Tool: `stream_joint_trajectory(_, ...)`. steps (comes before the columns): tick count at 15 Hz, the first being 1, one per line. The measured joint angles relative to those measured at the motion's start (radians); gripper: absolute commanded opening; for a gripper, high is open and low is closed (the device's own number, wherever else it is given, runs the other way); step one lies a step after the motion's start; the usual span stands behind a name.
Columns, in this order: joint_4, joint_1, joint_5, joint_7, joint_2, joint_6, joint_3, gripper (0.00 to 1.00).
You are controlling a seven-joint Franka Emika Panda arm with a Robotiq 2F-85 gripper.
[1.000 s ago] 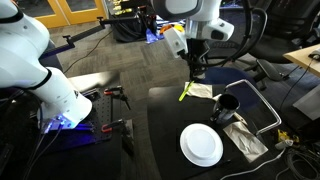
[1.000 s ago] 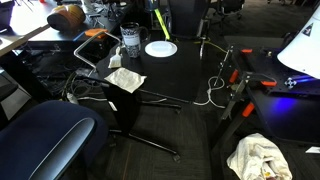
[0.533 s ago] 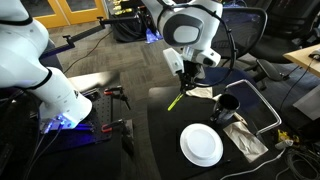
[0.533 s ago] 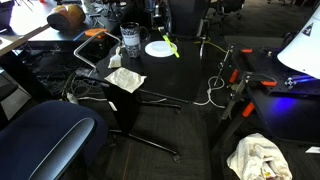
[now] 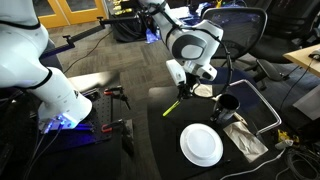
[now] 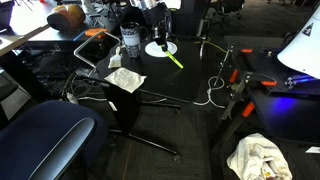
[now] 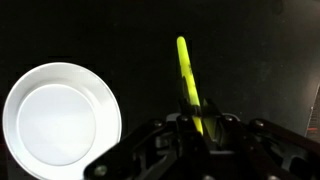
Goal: Remove the marker from the mug and put it on the table
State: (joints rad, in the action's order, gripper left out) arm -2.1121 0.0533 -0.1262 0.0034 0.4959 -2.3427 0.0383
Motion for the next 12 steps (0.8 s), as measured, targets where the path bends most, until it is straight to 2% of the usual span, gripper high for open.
stream_joint_trajectory(6, 0.029, -0.004, 0.008, 0.0, -0.011, 0.001, -0.001, 0.99)
stream_joint_trajectory(12, 0.016, -0.008, 0.03, -0.001, -0.102, 0.0, -0.003, 1.0)
